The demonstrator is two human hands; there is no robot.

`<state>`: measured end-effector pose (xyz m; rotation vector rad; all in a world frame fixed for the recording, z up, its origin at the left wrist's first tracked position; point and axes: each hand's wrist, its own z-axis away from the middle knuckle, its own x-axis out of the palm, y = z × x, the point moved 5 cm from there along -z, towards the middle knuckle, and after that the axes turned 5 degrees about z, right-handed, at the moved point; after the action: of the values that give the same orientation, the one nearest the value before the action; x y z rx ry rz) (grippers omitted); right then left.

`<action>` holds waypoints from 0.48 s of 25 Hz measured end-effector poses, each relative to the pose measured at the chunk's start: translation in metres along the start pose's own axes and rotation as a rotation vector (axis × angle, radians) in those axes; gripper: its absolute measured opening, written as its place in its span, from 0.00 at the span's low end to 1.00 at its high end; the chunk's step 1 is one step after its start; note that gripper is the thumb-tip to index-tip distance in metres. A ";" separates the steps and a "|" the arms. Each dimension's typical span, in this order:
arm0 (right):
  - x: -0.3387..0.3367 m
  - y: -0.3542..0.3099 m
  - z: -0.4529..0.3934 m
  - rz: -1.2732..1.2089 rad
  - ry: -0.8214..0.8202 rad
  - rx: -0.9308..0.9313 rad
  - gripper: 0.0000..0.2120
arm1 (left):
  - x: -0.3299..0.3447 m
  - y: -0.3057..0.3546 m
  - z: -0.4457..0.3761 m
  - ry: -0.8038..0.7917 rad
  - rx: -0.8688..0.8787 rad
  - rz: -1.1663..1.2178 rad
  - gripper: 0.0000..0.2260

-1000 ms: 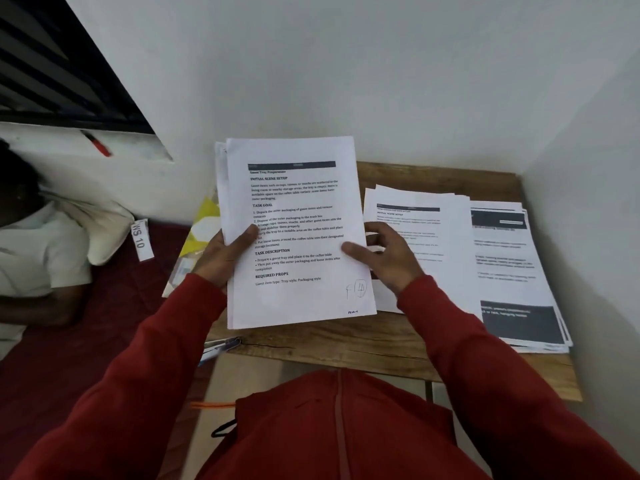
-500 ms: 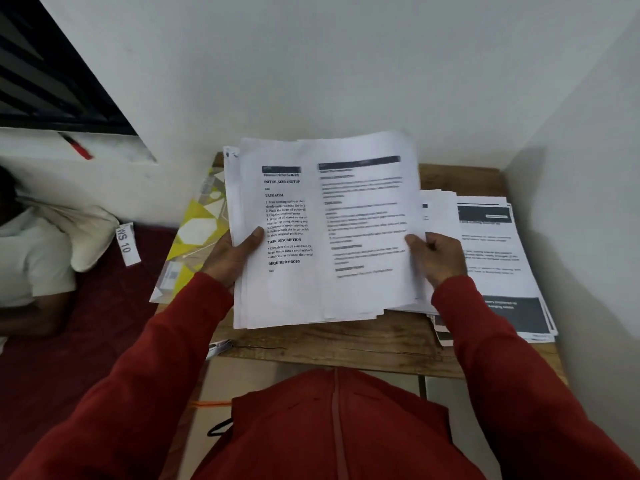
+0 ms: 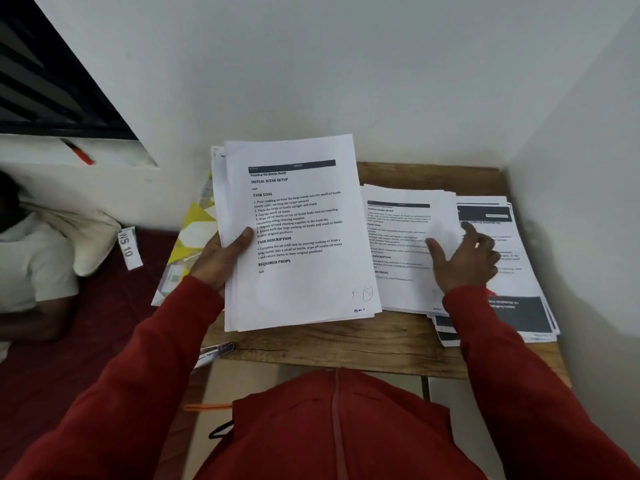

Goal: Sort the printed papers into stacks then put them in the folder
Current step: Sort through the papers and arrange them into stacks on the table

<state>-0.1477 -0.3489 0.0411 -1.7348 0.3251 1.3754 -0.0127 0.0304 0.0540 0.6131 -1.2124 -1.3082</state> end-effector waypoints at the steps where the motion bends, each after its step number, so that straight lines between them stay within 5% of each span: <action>1: 0.000 -0.019 0.010 -0.185 -0.091 -0.063 0.27 | 0.001 -0.001 0.000 0.001 0.000 -0.004 0.17; 3: 0.005 -0.059 0.039 -0.606 -0.416 -0.098 0.19 | 0.006 -0.004 0.001 -0.004 -0.011 -0.013 0.16; 5: 0.012 -0.084 0.059 -0.760 -0.586 -0.123 0.13 | 0.012 -0.008 0.002 -0.014 -0.025 -0.020 0.15; 8: 0.016 -0.083 0.059 -0.829 -0.514 -0.082 0.06 | 0.016 -0.008 0.001 -0.015 -0.017 -0.038 0.17; 12: 0.014 -0.065 0.048 -0.798 -0.549 -0.045 0.14 | 0.022 -0.006 0.002 -0.007 -0.002 -0.055 0.14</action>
<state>-0.1307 -0.2708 0.0583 -1.2211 -0.6420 1.1708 -0.0201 0.0093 0.0561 0.6446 -1.2074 -1.3586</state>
